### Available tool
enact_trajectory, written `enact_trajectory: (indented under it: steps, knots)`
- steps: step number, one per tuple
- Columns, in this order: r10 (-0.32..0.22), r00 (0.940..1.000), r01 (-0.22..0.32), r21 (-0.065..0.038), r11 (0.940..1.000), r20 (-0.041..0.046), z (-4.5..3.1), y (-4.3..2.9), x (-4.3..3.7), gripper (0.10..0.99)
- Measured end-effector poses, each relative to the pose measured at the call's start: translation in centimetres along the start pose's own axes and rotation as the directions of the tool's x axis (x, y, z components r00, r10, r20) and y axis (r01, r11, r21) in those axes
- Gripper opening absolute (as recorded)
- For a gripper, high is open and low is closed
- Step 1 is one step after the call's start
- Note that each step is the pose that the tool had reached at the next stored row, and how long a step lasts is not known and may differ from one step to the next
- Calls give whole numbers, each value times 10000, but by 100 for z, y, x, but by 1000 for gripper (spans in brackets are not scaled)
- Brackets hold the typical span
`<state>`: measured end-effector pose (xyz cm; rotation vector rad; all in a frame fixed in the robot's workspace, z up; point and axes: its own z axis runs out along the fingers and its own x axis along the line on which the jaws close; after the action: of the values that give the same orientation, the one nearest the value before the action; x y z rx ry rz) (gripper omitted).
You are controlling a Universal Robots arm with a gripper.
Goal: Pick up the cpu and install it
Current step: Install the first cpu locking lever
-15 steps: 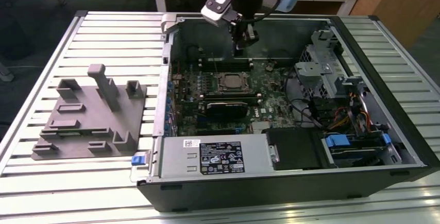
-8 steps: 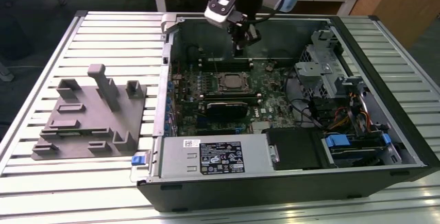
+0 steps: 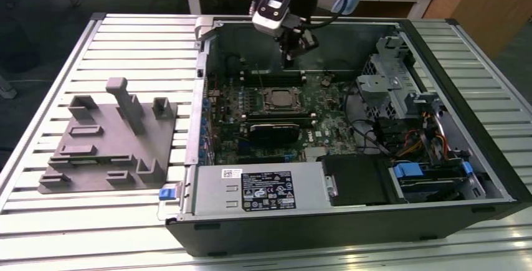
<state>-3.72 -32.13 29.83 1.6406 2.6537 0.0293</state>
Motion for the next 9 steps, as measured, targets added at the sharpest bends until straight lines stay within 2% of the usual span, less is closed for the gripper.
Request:
enact_trajectory:
  steps: [9]
  knots:
    - [-892,9960,892,-9,9960,-24,1,0,0,106]
